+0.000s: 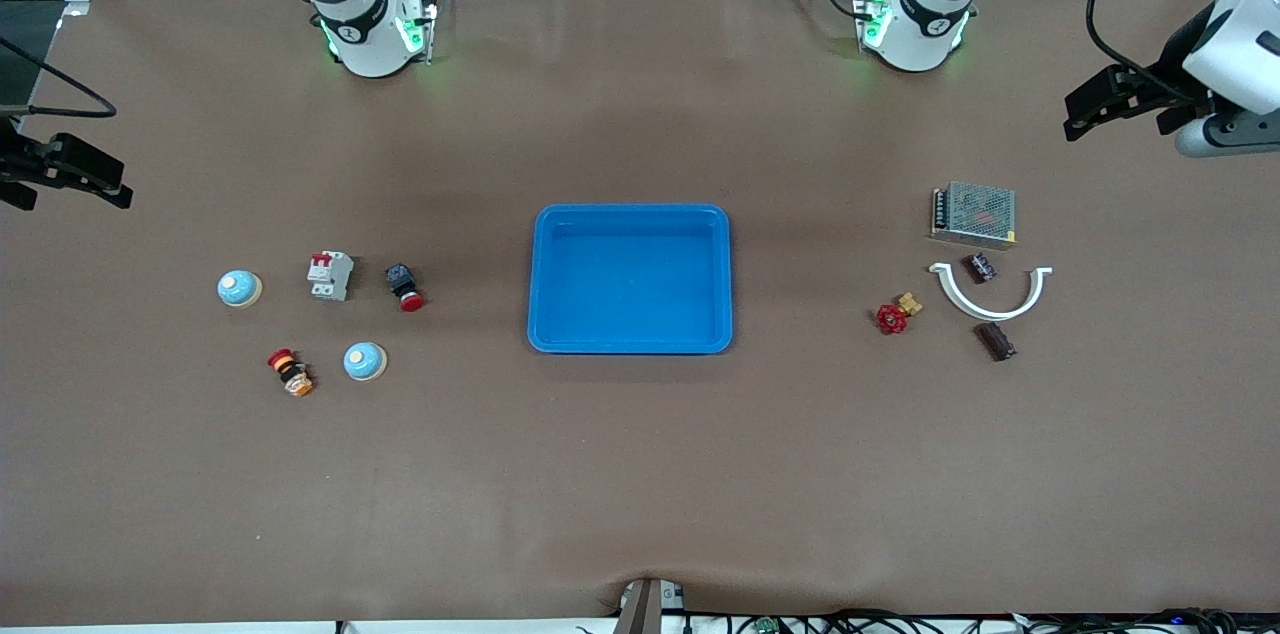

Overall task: Place electrolytic capacitor and blue bell in tray
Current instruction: 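Move the left gripper toward the brown capacitor inside the white arc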

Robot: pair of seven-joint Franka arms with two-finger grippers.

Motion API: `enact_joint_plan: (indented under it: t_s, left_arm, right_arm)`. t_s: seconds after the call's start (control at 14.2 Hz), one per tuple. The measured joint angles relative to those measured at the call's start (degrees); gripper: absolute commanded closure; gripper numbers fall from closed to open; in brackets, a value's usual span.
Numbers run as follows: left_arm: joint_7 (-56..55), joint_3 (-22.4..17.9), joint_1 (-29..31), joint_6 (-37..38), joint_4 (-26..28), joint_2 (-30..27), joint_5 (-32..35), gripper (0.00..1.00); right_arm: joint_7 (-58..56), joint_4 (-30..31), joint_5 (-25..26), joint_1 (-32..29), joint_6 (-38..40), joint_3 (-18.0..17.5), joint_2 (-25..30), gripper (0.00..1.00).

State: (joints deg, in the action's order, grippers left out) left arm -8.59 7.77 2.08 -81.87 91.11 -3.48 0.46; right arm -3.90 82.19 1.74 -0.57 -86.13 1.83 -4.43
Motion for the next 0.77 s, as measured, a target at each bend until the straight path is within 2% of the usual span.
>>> enact_joint_plan:
  t_s: [0.21,0.35,0.77]
  left_arm:
    - [-0.31,-0.12,0.39,-1.95,4.04,0.00,0.00,0.00]
    - [-1.43,-0.15,1.00,-5.88,8.31,-0.10,0.00,0.00]
    - [-2.12,-0.16,4.43,-21.29,25.09,-4.75,0.00,0.00]
  right_arm:
    - [0.00,-0.01,0.00,0.00,0.00,0.00,-0.02,0.00]
    - [0.00,-0.03,0.00,0.00,0.00,0.00,-0.03,0.00]
    - [0.00,-0.03,0.00,0.00,0.00,-0.01,-0.04,0.00]
